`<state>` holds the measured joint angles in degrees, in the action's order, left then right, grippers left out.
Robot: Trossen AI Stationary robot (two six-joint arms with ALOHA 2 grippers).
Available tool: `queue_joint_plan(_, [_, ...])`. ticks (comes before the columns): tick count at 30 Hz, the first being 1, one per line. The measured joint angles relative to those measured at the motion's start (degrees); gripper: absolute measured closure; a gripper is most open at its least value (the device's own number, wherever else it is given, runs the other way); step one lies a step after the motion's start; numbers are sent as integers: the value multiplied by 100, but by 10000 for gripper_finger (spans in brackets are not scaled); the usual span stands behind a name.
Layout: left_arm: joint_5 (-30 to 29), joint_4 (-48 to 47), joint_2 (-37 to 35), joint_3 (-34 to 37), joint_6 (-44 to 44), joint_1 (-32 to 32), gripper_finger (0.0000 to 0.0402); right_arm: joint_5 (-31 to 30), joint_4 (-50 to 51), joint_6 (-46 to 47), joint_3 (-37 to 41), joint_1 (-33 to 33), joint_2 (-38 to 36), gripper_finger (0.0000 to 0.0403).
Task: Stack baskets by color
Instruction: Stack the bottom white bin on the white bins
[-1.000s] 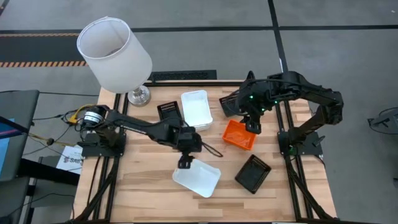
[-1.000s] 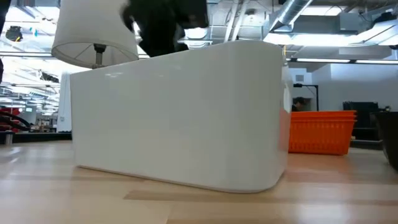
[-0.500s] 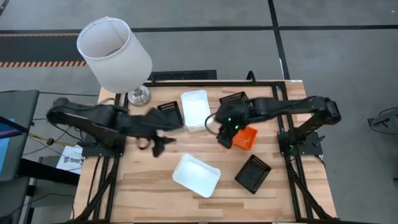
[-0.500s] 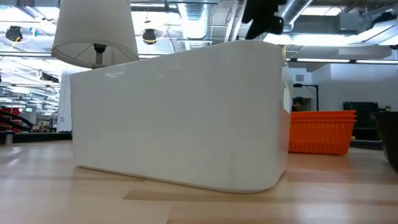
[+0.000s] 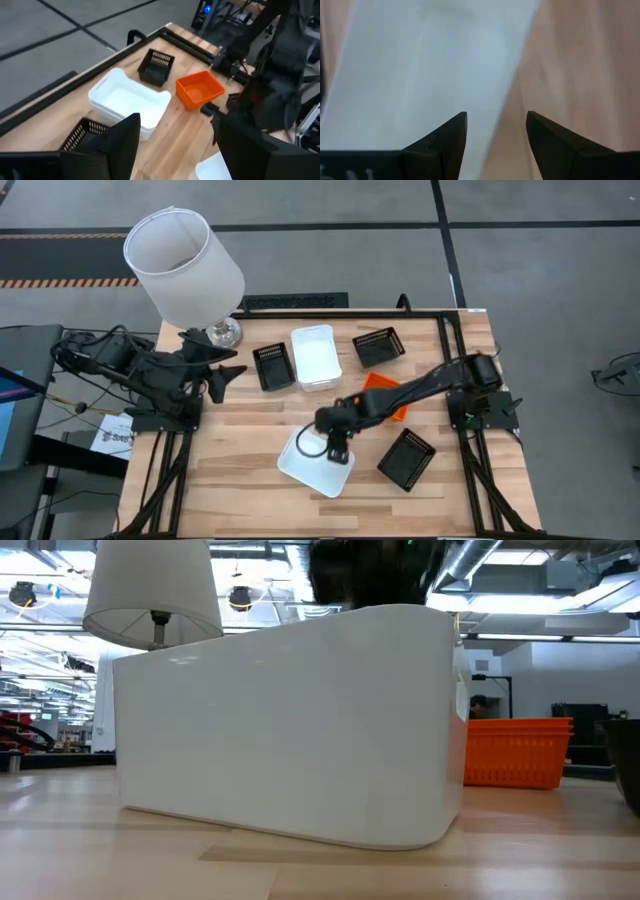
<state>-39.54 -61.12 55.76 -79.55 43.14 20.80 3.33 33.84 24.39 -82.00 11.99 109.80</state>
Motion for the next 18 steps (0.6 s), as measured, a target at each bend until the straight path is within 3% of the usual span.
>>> queue_joint_plan(9, [386, -378, 9, 2, -66, 17, 164, -312, -575, 633, 0, -24, 908, 195])
queue_joint_plan(11, [463, -461, 9, 2, -71, 17, 164, -283, -612, 842, 5, -46, 979, 235])
queue_joint_plan(15, [508, -648, 9, 4, -39, 15, 164, -207, -623, 1162, -15, -41, 1005, 373])
queue_joint_plan(18, [663, -786, 5, 4, -37, 15, 164, -157, -488, 1592, -52, -40, 896, 391])
